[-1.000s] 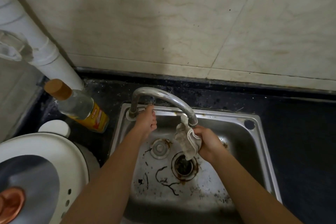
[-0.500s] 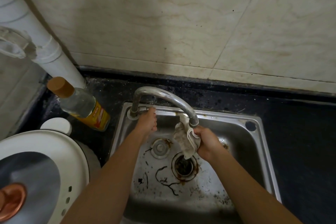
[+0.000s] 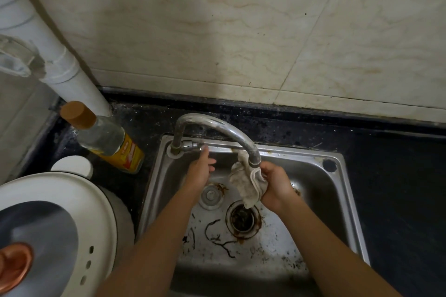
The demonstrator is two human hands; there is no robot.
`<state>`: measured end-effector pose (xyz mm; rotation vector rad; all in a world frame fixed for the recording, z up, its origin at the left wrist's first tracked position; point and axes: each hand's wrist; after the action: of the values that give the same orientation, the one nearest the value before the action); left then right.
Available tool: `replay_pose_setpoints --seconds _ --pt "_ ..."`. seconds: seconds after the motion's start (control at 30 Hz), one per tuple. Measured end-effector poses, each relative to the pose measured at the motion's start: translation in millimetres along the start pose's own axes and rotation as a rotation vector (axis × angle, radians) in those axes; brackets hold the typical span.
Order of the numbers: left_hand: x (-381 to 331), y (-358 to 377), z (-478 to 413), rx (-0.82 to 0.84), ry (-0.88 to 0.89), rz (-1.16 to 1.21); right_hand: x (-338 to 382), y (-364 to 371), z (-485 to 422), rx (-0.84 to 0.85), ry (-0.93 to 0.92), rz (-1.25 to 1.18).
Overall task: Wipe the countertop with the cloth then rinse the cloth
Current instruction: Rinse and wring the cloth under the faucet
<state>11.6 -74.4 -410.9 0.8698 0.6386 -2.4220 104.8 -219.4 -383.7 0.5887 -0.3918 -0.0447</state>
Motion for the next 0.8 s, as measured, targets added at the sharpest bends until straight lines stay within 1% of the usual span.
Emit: replay_pose_setpoints --seconds 0.13,0.3,0.47,0.5,0.57,0.67,0.73,0.8 --pt "5 13 11 0.044 0.040 -0.101 2 -2 5 0.024 0.032 0.045" --pt "-3 24 17 0.124 0.070 -0.109 5 -5 10 0.069 0.029 0.100" --pt "-8 25 23 0.040 0.170 -0.035 8 -8 12 0.123 0.001 0.223" --pt "-7 24 24 0.021 0.188 -0.035 8 -8 12 0.100 -0.017 0.272" --pt "-5 22 25 -0.020 0.236 -0.063 5 -8 8 -0.002 -0.077 0.391" --pt "-2 23 27 -0.093 0.292 -0.134 -2 -4 2 -0.146 -0.229 0.557" --pt "-1 25 29 -0.124 0.299 -0.163 -5 1 1 -0.154 -0.305 0.569" --pt "-1 27 30 -0.060 0.244 -0.103 -4 4 0 -0.157 -0.358 0.534"
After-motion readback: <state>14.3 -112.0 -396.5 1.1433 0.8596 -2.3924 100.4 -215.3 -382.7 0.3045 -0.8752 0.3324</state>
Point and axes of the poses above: each hand's wrist, its own z-axis away from the middle knuckle, its own y-axis out of the palm, x = y × z, and after that the axes turned 12 degrees about -z, right-handed
